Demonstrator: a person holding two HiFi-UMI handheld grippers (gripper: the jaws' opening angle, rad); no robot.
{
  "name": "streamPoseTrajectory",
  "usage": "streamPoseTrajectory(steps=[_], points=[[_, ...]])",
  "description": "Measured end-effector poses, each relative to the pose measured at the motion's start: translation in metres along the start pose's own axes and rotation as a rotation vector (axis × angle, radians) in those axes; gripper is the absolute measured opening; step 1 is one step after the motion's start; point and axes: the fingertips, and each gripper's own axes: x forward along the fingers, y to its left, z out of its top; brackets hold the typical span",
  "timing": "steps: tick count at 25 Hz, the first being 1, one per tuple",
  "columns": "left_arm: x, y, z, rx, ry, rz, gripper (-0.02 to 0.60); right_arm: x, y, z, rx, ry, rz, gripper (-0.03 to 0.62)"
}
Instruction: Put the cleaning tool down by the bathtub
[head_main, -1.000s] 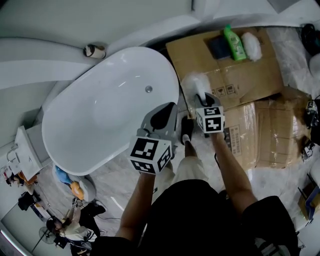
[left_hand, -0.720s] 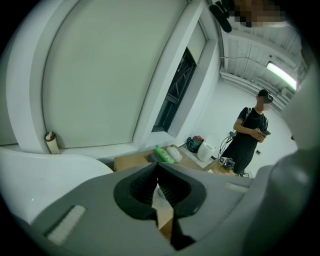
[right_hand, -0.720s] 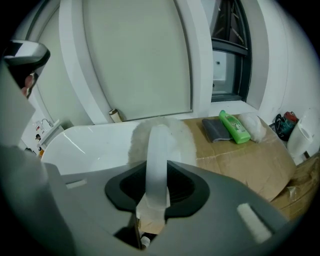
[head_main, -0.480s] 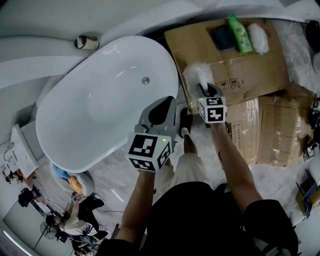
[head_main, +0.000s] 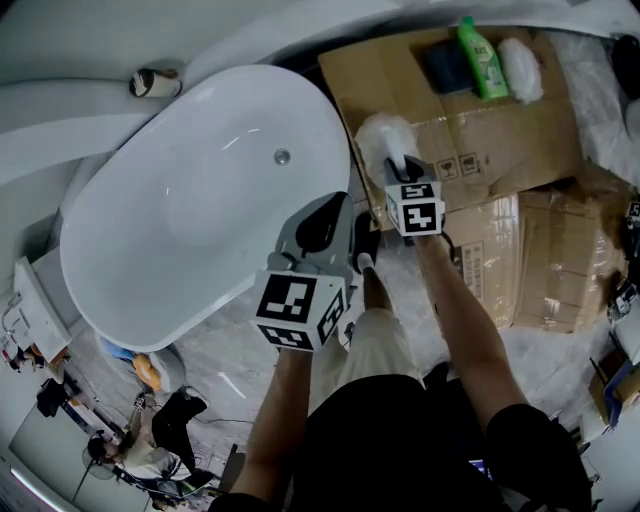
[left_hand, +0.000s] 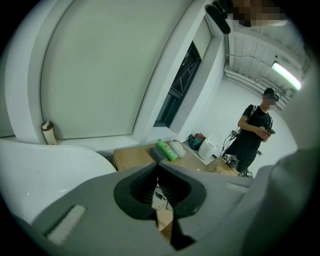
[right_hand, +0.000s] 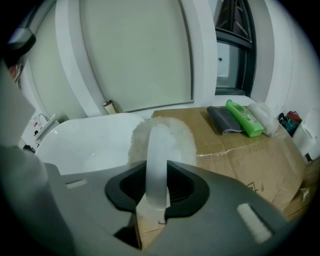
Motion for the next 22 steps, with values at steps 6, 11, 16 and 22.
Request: streamPoseTrajectory(steps=[6, 11, 16, 22], points=[[0.008, 0.01, -0.003, 0.002, 0.01, 0.015, 0.0, 0.018, -0.003, 0.002, 0.008, 0.006, 0.001, 0.091], [0.008, 0.011, -0.008, 0.002, 0.019, 0.025, 0.0, 0.032, -0.01, -0.001, 0.014, 0.017, -0.013, 0.091], [0.009, 0.008, -0.015, -0.001, 0.028, 0.025, 0.0, 0.034, -0.009, 0.001, 0.009, 0.022, -0.001, 0.089], [0.007, 0.007, -0.015, -0.001, 0.023, 0.031, 0.0, 0.032, -0.012, 0.004, 0.005, 0.006, -0.011, 0.091]])
